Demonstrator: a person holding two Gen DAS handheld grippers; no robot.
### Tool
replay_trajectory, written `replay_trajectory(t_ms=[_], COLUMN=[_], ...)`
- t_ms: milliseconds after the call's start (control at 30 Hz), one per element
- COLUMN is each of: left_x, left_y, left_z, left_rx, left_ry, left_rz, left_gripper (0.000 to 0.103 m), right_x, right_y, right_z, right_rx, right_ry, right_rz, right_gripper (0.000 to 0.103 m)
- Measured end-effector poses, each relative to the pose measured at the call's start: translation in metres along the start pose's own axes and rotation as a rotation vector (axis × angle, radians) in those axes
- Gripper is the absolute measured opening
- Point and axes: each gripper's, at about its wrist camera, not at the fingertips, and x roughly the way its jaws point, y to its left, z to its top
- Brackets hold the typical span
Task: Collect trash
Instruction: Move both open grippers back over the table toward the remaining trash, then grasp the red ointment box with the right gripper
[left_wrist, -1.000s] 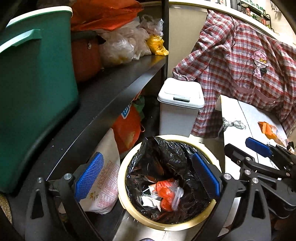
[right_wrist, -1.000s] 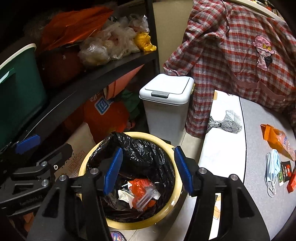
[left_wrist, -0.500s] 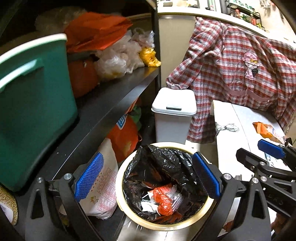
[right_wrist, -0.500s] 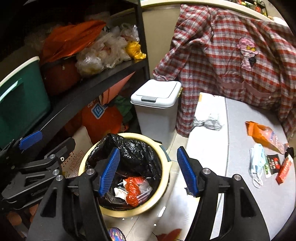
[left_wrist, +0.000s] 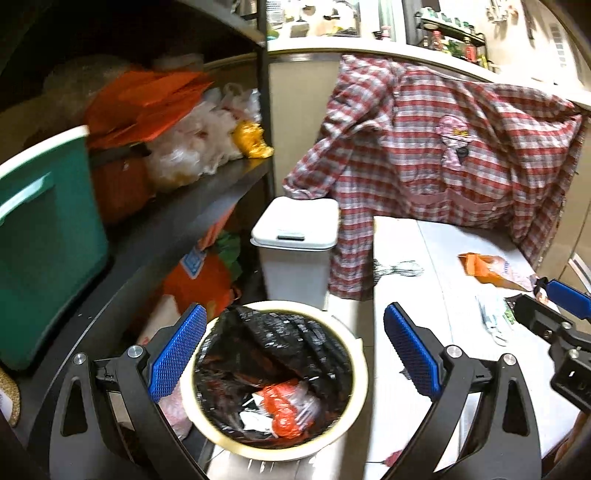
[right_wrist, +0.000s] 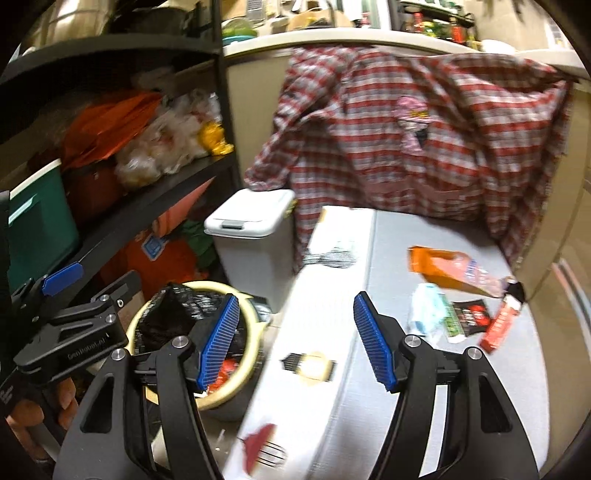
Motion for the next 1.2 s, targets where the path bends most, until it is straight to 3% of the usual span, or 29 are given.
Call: replay_trajectory(t_ms=[733,933,1200], left_x=[0.015,0.045,0.088], left_y=[-0.173,-0.219,-0.251], left_z=[0.007,-0.001,-0.01], left_rx=[0.151,0.19,0.202], left_ry=[-0.01,0.035,0.044], left_rz=[-0.262,-0.332,-0.334], left_gripper=[0.093,0.093,0.093], right_x=[-0.058,-0.04,0.017], right_y=[-0.195,-0.239,-0.275], right_z=[-0.032,-0.032,-0.043], right_rx=[0.214,0.239,0.293], right_ry=[-0.045,-0.047,-0.032], right_rz=[-0.364,-0.416,-0.432], right_gripper=[0.065,0.065,0.065])
